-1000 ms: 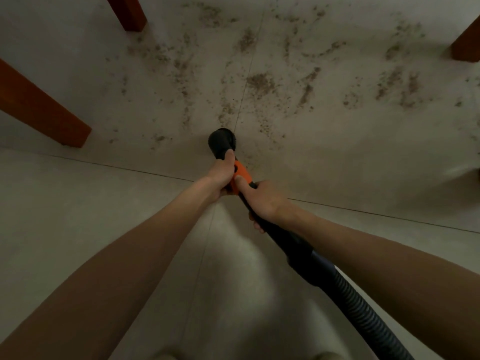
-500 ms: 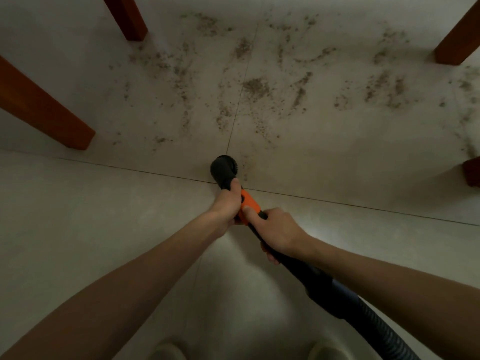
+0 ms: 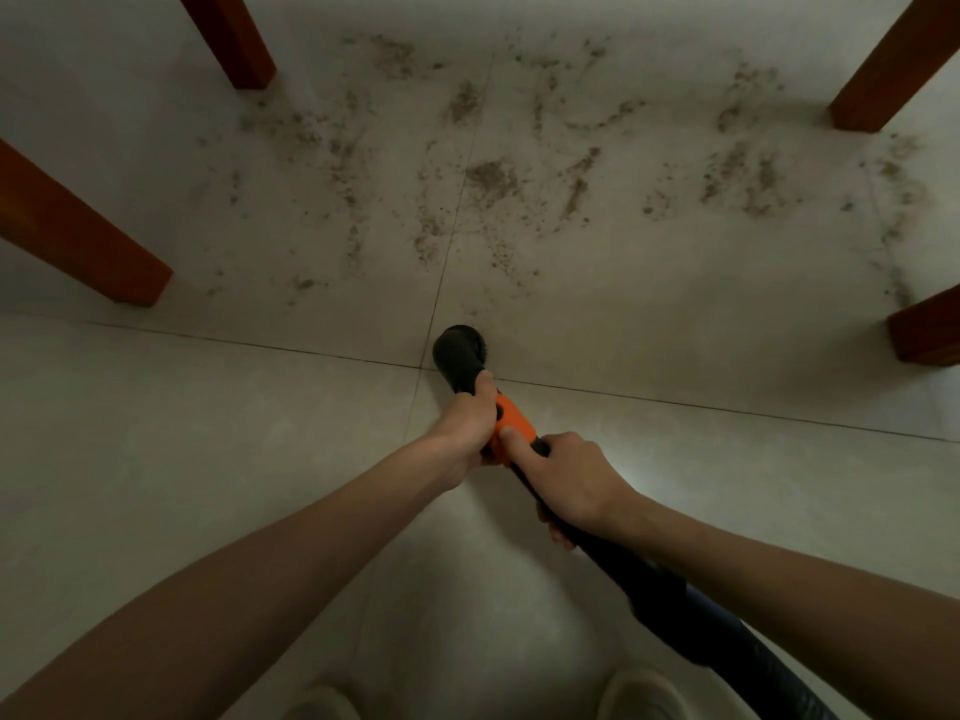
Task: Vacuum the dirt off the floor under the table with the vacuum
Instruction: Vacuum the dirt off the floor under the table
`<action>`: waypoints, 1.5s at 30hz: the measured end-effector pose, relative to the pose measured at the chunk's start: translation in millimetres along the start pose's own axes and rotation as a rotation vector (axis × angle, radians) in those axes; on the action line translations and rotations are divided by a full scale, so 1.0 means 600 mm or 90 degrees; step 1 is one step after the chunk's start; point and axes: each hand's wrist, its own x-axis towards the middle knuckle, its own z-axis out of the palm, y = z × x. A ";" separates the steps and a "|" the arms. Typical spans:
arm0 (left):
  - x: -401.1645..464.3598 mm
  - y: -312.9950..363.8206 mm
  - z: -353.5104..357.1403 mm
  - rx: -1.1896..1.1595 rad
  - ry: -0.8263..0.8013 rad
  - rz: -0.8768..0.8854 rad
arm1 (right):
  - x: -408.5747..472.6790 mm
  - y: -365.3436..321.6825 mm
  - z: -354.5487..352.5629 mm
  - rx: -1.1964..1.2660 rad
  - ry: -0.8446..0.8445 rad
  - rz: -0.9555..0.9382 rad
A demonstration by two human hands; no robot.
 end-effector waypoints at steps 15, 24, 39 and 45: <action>0.070 0.068 -0.010 0.019 0.001 0.049 | 0.071 -0.042 -0.023 0.025 0.024 -0.027; 0.105 0.120 -0.042 0.008 0.037 0.076 | 0.128 -0.094 -0.021 0.028 0.037 -0.033; 0.050 0.046 -0.010 0.044 -0.040 0.026 | 0.039 -0.043 -0.012 0.034 0.016 0.047; 0.029 0.052 0.035 0.009 -0.075 -0.011 | 0.016 -0.020 -0.052 0.018 0.012 0.069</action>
